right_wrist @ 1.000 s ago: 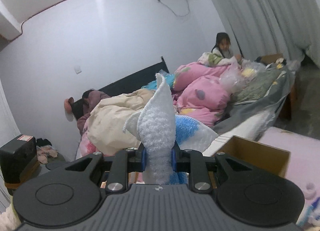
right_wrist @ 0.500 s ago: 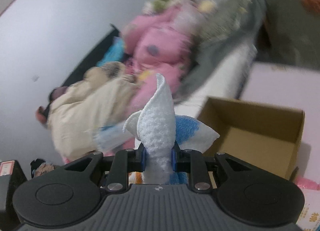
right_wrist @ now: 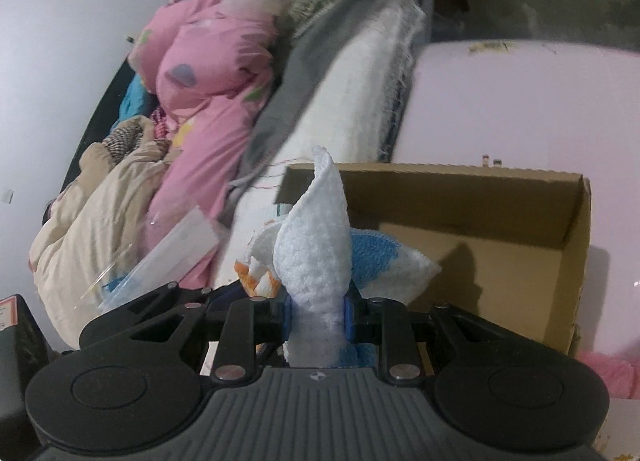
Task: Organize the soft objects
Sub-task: 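Carry both towels to the cardboard box while the left gripper releases the striped towel inside, then lower the white towel into the box and open the right gripper, then move both tools back from the box to the remaining table items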
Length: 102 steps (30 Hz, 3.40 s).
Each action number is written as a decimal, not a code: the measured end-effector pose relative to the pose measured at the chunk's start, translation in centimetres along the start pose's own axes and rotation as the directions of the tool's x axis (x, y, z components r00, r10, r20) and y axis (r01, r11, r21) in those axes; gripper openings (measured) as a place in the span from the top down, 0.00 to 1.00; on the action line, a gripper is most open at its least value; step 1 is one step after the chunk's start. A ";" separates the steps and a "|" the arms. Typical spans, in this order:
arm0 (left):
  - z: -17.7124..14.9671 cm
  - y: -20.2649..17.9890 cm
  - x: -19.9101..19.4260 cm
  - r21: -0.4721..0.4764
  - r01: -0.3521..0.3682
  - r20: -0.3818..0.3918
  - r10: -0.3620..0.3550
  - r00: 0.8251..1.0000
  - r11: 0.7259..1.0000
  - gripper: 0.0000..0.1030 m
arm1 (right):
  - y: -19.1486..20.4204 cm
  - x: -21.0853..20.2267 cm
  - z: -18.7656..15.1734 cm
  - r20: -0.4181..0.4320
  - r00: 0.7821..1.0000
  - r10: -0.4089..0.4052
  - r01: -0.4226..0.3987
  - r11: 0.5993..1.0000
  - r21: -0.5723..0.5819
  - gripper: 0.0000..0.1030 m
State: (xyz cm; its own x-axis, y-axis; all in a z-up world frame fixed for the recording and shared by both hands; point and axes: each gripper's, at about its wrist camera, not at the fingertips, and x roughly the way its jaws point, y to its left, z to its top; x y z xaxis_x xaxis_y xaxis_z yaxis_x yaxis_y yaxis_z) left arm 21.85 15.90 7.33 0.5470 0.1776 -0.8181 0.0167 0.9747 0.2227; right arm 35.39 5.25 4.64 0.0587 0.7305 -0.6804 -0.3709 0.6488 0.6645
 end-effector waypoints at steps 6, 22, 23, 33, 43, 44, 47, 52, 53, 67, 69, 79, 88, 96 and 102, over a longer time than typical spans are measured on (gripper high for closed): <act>0.5 -0.5 2.1 0.033 -0.031 -0.035 0.032 0.999 0.999 0.53 | -1.7 1.8 0.6 -0.039 0.999 -0.008 0.011 0.998 0.066 0.82; 0.9 -1.6 5.1 0.092 -0.096 -0.093 0.104 0.990 0.991 0.43 | -4.0 5.1 1.7 -0.090 0.996 0.016 0.000 0.983 0.182 0.79; 0.9 -1.6 5.1 0.092 -0.095 -0.096 0.104 0.990 0.991 0.43 | -4.1 5.2 1.7 -0.092 0.996 0.018 -0.001 0.983 0.186 0.79; 0.9 -0.4 1.8 0.022 -0.031 -0.061 0.032 0.998 0.999 0.27 | -4.2 5.1 1.8 -0.080 0.997 0.018 0.000 0.977 0.213 0.78; 0.4 0.2 -1.1 -0.008 0.006 -0.003 -0.006 1.000 1.000 0.18 | -4.3 7.5 1.7 -0.134 0.991 0.008 0.027 0.967 0.254 0.72; 0.3 0.2 -1.1 -0.009 0.009 -0.003 -0.009 1.000 1.000 0.18 | -4.2 7.9 1.6 -0.147 0.989 0.021 0.018 0.966 0.257 0.70; 0.2 0.2 -1.1 -0.010 0.005 -0.005 -0.005 1.000 1.000 0.18 | -3.7 8.8 1.2 -0.193 0.980 0.044 0.006 0.968 0.252 0.55; 0.1 0.5 -1.0 -0.023 0.008 -0.009 -0.009 1.000 1.000 0.17 | -3.2 8.5 1.6 -0.212 0.976 0.049 0.002 0.972 0.234 0.27; 0.1 0.5 -1.0 -0.023 0.008 -0.008 -0.008 1.000 1.000 0.17 | -3.1 8.1 1.8 -0.204 0.978 0.048 0.000 0.974 0.226 0.24; 0.1 0.2 -1.3 -0.032 -0.009 -0.001 0.009 1.000 0.999 0.15 | -2.7 3.3 3.1 -0.067 0.996 0.053 -0.041 0.984 0.173 0.16; 0.1 0.2 -1.4 -0.032 -0.013 0.001 0.013 1.000 0.999 0.14 | -2.7 3.0 3.2 -0.055 0.996 0.064 -0.053 0.984 0.173 0.16; 0.0 0.2 -2.5 -0.053 -0.005 0.034 0.007 0.999 0.999 0.13 | -1.8 -0.2 2.6 0.013 0.992 0.123 -0.124 0.979 0.163 0.16; -1.1 -1.3 -9.5 -0.090 0.101 0.180 -0.083 0.980 0.991 0.07 | 0.6 -13.5 -3.6 0.180 0.962 0.208 -0.208 0.978 -0.019 0.16; -4.7 -5.8 -19.0 -0.024 0.236 0.297 -0.219 0.930 0.971 0.00 | -0.7 -26.7 -14.4 0.342 0.922 0.181 -0.146 0.981 -0.125 0.16; -8.7 -12.0 -22.6 0.037 0.346 0.295 -0.341 0.893 0.937 0.00 | -4.7 -31.2 -22.4 0.395 0.904 0.166 -0.146 0.986 -0.081 0.16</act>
State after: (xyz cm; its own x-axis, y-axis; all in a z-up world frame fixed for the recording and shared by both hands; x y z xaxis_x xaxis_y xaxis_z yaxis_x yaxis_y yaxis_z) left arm 1.96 1.35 18.51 0.7290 -0.2143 -0.6501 0.2360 0.9702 -0.0552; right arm 14.57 -25.40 15.83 0.3577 0.8518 -0.3826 -0.4490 0.5162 0.7294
